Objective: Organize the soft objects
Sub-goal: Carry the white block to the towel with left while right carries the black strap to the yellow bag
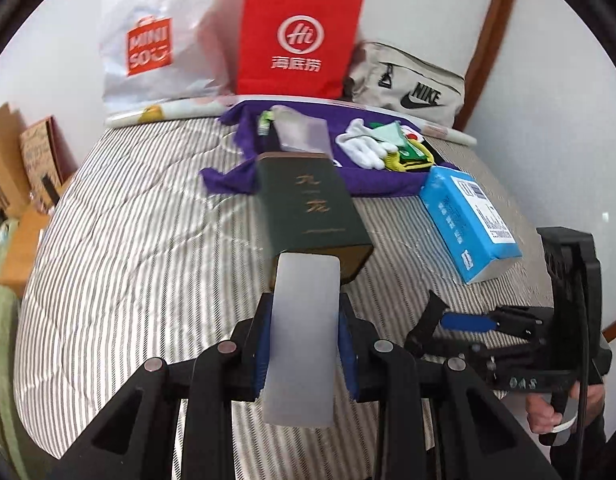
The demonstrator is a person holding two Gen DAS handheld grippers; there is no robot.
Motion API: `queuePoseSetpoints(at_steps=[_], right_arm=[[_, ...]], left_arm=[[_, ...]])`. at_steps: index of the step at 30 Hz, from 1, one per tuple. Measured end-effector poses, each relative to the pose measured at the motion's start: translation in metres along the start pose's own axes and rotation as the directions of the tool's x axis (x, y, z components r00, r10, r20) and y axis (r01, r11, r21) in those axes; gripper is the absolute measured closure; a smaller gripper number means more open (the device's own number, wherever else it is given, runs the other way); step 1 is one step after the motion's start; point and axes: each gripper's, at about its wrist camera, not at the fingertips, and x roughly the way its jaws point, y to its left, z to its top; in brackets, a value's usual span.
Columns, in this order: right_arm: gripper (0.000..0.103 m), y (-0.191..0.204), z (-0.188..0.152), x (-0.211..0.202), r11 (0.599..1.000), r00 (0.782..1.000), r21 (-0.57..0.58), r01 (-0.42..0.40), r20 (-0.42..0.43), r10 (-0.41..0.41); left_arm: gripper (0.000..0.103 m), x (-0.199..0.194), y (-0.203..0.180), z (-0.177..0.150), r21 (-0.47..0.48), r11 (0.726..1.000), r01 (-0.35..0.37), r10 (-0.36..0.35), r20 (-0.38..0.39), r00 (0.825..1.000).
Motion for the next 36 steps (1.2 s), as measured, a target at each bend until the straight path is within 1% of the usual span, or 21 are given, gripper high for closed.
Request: queuePoseSetpoints(at_steps=[3,6,7,9,11,13,14,15,16,19,21,23,25,27,29,30,31,34,36], right_arm=[[0.052,0.010,0.012,0.009,0.997,0.997,-0.020,0.071,0.007,-0.071],[0.049,0.020,0.024,0.020,0.990,0.990,-0.040,0.138,0.014,-0.138],[0.047,0.025,0.027,0.023,0.986,0.987,-0.049,0.161,0.019,-0.160],[0.047,0.031,0.031,0.027,0.978,0.979,-0.064,0.201,0.034,-0.199],[0.047,0.040,0.031,0.032,0.960,0.965,-0.104,0.260,0.056,-0.255],[0.054,0.048,0.027,0.038,0.932,0.947,-0.170,0.320,0.093,-0.308],[0.061,0.052,0.024,0.039,0.920,0.942,-0.208,0.332,0.121,-0.312],[0.075,0.053,0.022,0.039,0.922,0.947,-0.222,0.317,0.125,-0.295],[0.079,0.052,0.020,0.035,0.923,0.949,-0.230,0.310,0.129,-0.287],[0.081,0.037,0.015,0.023,0.947,0.966,-0.196,0.254,0.097,-0.239],[0.081,0.031,0.011,0.017,0.956,0.971,-0.170,0.238,0.080,-0.227],[0.078,0.031,0.006,0.015,0.959,0.971,-0.157,0.237,0.076,-0.227],[0.069,0.036,0.006,0.019,0.958,0.970,-0.161,0.239,0.091,-0.227],[0.068,0.043,0.005,0.023,0.950,0.964,-0.174,0.258,0.113,-0.241],[0.070,0.048,0.001,0.025,0.933,0.953,-0.211,0.291,0.152,-0.263],[0.074,0.047,-0.002,0.025,0.932,0.952,-0.219,0.290,0.169,-0.256],[0.082,0.045,-0.003,0.023,0.934,0.953,-0.221,0.281,0.177,-0.245],[0.082,0.031,-0.005,0.015,0.960,0.970,-0.187,0.209,0.166,-0.179],[0.083,0.026,-0.009,0.008,0.968,0.974,-0.171,0.184,0.163,-0.157]], left_arm=[[0.075,-0.001,0.012,-0.006,-0.027,1.000,0.013,-0.013,0.005,1.000],[0.075,0.001,0.024,-0.010,-0.051,0.998,0.024,-0.024,0.005,1.000],[0.075,0.002,0.027,-0.011,-0.058,0.998,0.026,-0.026,0.004,1.000],[0.075,0.003,0.032,-0.013,-0.072,0.997,0.031,-0.031,0.004,1.000],[0.075,0.004,0.036,-0.015,-0.079,0.996,0.036,-0.036,0.006,0.999],[0.075,0.006,0.037,-0.016,-0.083,0.996,0.040,-0.040,0.005,0.999],[0.075,0.007,0.038,-0.016,-0.084,0.996,0.042,-0.041,0.004,0.999],[0.075,0.008,0.038,-0.017,-0.085,0.995,0.044,-0.044,0.004,0.999],[0.075,0.009,0.038,-0.018,-0.086,0.995,0.045,-0.045,0.003,0.999],[0.075,0.010,0.037,-0.020,-0.091,0.994,0.053,-0.053,0.001,0.999],[0.075,0.011,0.036,-0.022,-0.090,0.994,0.057,-0.058,-0.001,0.998],[0.075,0.013,0.033,-0.023,-0.087,0.994,0.061,-0.062,-0.008,0.998],[0.075,0.015,0.031,-0.025,-0.086,0.994,0.065,-0.066,-0.014,0.998],[0.075,0.017,0.028,-0.026,-0.084,0.994,0.065,-0.067,-0.022,0.998],[0.075,0.018,0.027,-0.027,-0.083,0.995,0.062,-0.064,-0.026,0.998],[0.075,0.019,0.026,-0.028,-0.084,0.995,0.061,-0.064,-0.028,0.998],[0.075,0.019,0.026,-0.029,-0.084,0.995,0.060,-0.062,-0.028,0.998],[0.075,0.021,0.022,-0.030,-0.086,0.994,0.063,-0.066,-0.029,0.997],[0.075,0.022,0.018,-0.031,-0.089,0.993,0.075,-0.078,-0.031,0.996]])
